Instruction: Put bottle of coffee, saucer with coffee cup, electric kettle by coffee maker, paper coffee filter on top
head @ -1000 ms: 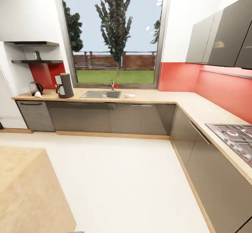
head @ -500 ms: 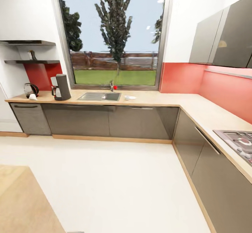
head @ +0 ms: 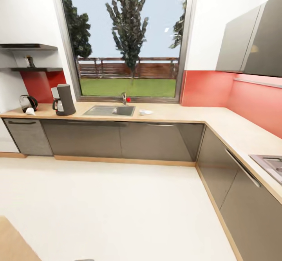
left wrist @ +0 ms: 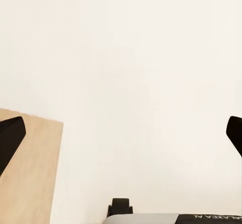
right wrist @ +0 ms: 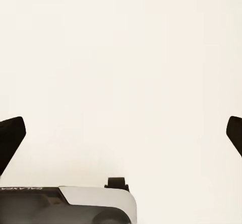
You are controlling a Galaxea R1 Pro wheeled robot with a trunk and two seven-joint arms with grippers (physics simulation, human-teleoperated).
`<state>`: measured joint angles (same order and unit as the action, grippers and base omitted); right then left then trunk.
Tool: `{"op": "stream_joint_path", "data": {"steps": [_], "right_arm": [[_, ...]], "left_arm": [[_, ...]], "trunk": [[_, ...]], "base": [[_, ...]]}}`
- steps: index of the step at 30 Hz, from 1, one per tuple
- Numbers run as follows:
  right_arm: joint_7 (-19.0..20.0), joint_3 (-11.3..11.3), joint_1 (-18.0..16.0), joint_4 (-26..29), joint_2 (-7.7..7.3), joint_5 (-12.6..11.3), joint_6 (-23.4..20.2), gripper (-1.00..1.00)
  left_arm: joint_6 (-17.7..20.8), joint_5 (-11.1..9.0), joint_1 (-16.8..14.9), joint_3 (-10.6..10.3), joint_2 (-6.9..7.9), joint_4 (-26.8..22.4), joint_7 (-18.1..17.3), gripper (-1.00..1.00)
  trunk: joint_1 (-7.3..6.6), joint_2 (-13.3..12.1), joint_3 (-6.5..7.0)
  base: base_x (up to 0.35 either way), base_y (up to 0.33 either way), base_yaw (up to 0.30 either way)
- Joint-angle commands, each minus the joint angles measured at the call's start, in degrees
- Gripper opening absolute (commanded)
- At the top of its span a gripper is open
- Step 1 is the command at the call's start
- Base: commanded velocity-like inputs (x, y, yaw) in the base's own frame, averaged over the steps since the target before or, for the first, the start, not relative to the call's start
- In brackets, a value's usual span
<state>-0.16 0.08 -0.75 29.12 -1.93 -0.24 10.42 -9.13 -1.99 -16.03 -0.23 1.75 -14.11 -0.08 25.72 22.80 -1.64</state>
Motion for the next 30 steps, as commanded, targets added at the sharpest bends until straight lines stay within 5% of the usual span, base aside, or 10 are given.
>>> {"op": "stream_joint_path", "data": {"steps": [1,30], "right_arm": [[-0.02,0.01,-0.04,-0.03,-0.01,-0.03,0.2,1.0],[-0.02,0.01,-0.04,-0.03,-0.01,-0.03,0.19,1.0]], "left_arm": [[-0.19,-0.21,-0.05,-0.04,0.0,0.06,-0.01,1.0],[-0.19,-0.21,-0.05,-0.04,0.0,0.05,-0.01,1.0]], "trunk": [[0.07,0.12,-0.13],[0.07,0.12,-0.13]], "base": [[0.338,0.0,0.0],[0.338,0.0,0.0]]}}
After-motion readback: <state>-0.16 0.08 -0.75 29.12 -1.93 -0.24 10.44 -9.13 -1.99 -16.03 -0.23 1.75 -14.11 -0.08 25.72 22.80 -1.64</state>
